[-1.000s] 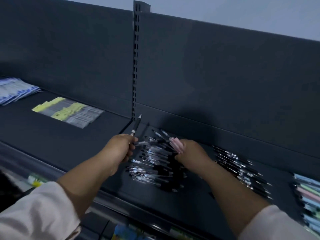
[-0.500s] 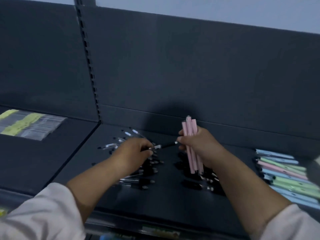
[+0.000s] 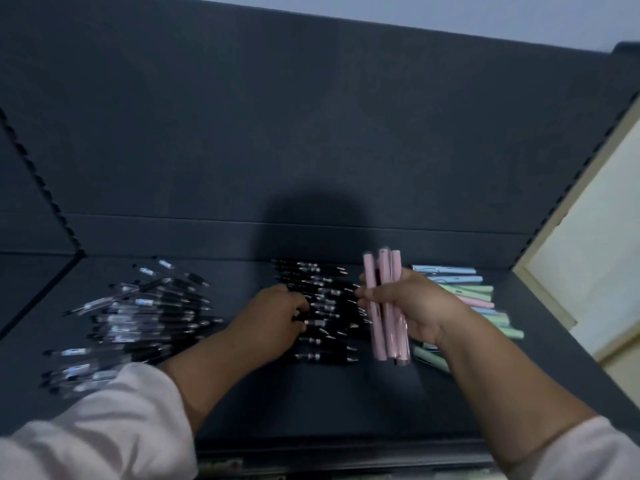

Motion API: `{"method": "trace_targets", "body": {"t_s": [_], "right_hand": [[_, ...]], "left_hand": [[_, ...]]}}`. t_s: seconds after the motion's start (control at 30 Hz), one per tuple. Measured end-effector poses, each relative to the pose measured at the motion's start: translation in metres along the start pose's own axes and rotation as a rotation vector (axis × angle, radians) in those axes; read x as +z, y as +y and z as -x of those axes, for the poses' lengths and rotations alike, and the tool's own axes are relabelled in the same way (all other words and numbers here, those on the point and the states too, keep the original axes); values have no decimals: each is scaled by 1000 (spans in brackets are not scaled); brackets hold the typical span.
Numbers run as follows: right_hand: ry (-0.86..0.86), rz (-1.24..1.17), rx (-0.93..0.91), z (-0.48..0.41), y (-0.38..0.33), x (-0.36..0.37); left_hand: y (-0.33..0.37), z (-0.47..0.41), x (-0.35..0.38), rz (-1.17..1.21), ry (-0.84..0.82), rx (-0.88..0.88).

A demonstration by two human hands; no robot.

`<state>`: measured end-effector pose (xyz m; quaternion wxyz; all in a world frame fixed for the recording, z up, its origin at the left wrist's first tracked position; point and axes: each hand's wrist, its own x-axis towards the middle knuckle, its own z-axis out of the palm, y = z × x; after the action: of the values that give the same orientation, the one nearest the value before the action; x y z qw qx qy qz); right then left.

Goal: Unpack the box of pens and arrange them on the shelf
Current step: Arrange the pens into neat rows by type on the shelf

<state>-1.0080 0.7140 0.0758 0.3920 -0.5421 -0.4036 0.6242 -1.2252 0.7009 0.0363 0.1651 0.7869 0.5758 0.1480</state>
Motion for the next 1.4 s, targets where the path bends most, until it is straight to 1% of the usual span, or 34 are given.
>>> {"method": "trace_targets", "body": {"t_s": [0.07,0.1,0.2,0.3,0.37,0.43,0.53,0.63,0.77,1.03,1.1,1.13,1.17,1.3,1.37,1.4], "right_hand": [[-56,14,8,2,-1,-7],[-88,36,6,3,-2,-10],[-186,130,-8,10,-4,-16],[-301,192,-21,16,-7,-22],[-372,224,-37,19,-9,-29],[-396,249,-44,23,-11,-40],[-304,319,-92,27,-14,-59],[-227,400,-143,27,-15,-75],[-150,366,-158,33,-15,-91],[36,440,-28,47,-9,-147],[77,414,-33,51,-7,-158],[100,403,-39,51,-6,-162],[126,400,-46,51,-4,-165],[206,372,-34,50,7,-174],[200,340,-19,50,10,-176],[185,303,-14,50,11,-176]], "left_hand": [[9,-4,2,40,58,-1],[16,-7,1,101,99,-15],[47,-17,-7,429,186,-103],[79,-21,-15,671,122,-127],[94,-21,-17,749,55,-137],[102,-22,-14,789,26,-177],[113,-27,-9,935,-4,-263],[131,-35,-5,980,22,-293],[154,-46,1,1040,80,-332],[170,-54,24,1181,31,-368],[172,-54,33,1166,-10,-377],[172,-53,40,1113,-29,-366],[170,-53,47,1005,-37,-334],[158,-49,76,384,-70,-111],[156,-46,84,180,-88,-44],[156,-45,87,128,-96,-14]]}}
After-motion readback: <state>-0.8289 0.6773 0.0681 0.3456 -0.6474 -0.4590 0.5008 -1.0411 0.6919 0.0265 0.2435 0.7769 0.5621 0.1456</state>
